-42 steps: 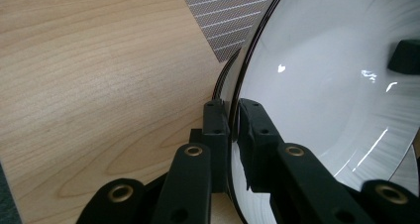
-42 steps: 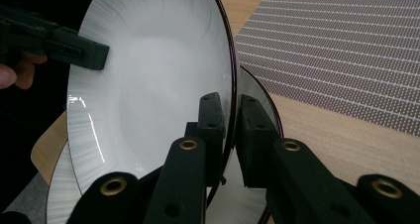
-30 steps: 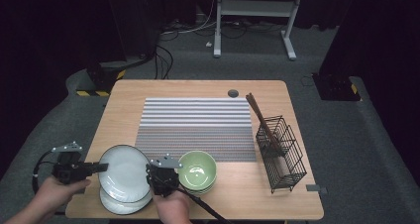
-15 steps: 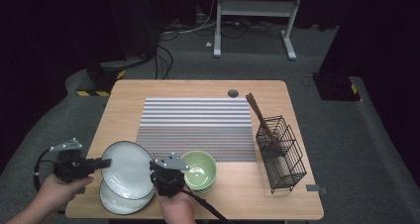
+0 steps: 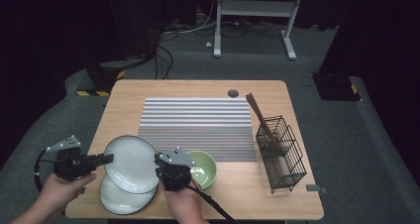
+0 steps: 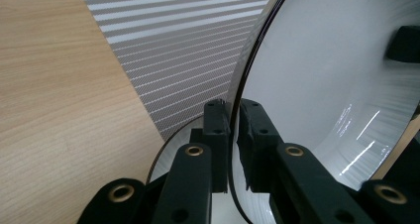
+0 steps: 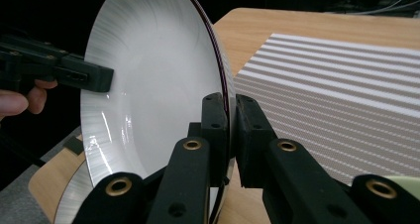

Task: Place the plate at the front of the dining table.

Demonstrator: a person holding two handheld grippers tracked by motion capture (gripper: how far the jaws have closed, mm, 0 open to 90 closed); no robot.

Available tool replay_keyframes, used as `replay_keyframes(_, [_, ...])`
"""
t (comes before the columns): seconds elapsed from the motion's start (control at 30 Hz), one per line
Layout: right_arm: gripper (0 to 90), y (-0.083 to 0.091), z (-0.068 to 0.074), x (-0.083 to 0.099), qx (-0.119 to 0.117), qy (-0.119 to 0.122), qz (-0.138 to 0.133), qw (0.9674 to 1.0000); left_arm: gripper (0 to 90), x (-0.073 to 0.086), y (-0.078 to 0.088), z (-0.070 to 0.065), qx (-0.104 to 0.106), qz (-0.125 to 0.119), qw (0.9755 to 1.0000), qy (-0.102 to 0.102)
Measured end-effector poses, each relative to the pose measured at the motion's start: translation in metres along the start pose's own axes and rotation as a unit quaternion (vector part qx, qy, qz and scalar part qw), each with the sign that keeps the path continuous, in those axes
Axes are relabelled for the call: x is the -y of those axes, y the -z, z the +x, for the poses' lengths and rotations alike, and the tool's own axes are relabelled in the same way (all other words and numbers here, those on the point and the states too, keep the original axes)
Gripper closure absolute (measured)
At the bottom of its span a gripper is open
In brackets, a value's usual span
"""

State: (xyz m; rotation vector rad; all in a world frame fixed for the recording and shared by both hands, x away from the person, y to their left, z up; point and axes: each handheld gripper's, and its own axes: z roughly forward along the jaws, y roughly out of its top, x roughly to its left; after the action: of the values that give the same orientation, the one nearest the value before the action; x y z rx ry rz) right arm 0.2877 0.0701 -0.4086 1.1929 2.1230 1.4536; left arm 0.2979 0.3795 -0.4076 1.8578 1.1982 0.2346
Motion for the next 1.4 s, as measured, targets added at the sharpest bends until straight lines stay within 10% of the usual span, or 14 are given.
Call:
replay_keyframes(0.8, [83.2,0.009,-0.034,-0.025,-0.001,0.028,-0.026,0.9993,84.8,-0.009,-0.006,-0.029,-0.019,-0.114,0.9933,-0.002])
replay_keyframes(1.4, [82.7,0.016,-0.053,-0.034,0.006,0.025,-0.044,0.9987,85.3,-0.017,-0.019,-0.042,-0.016,-0.144,0.9894,0.006])
